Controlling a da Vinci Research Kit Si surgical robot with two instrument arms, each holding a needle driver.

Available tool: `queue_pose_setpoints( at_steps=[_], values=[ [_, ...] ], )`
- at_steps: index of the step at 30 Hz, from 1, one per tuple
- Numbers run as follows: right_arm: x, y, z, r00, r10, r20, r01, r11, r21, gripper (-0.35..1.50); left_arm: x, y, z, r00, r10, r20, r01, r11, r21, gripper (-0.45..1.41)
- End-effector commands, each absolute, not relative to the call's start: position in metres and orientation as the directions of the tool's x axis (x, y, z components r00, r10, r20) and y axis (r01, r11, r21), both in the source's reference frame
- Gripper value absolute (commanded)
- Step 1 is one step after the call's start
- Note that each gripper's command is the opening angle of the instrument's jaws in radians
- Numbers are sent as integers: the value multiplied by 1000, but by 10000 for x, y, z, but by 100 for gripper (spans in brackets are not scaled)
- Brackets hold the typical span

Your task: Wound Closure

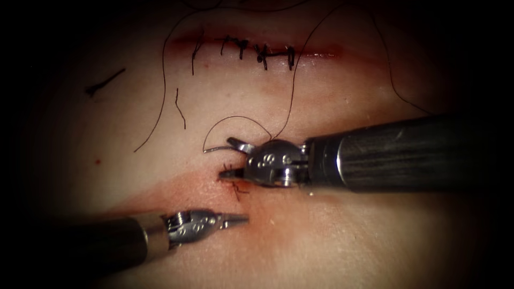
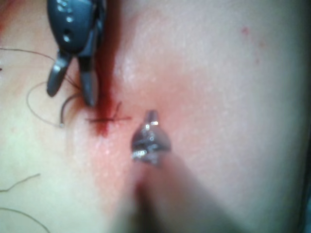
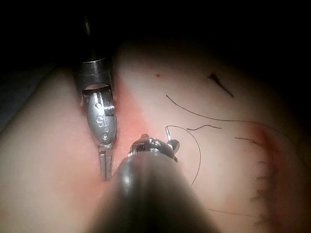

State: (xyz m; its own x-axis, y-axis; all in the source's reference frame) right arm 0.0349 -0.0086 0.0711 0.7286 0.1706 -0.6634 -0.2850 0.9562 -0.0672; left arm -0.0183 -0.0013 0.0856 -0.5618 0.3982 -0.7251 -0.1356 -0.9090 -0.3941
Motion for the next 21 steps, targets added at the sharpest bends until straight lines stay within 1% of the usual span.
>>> queue_pose_setpoints(
  at_steps=[1,4,9,15,19,20,21],
  values=[
    [353,-85,721,731,168,-661,-283,957,-69,120,-189,-18,863,-561,399,-725,-135,-908,-396,-45],
    [351,-80,730,743,155,-651,-270,959,-80,115,-189,-18,863,-561,399,-725,-135,-908,-396,-45],
    [350,-80,744,762,138,-632,-250,964,-91,111,-189,-18,863,-561,399,-725,-135,-908,-396,-45],
    [358,-84,751,777,124,-617,-236,966,-102,105,-191,-17,863,-561,400,-724,-136,-908,-396,-45],
    [365,-88,755,795,123,-594,-242,962,-125,105,-191,-18,862,-562,400,-724,-137,-908,-396,-45],
    [366,-89,755,795,123,-594,-242,962,-125,103,-191,-18,862,-562,400,-724,-137,-908,-396,-45],
    [367,-89,754,796,124,-592,-244,962,-127,96,-191,-18,862,-562,400,-724,-136,-908,-396,-45]
  ],
)
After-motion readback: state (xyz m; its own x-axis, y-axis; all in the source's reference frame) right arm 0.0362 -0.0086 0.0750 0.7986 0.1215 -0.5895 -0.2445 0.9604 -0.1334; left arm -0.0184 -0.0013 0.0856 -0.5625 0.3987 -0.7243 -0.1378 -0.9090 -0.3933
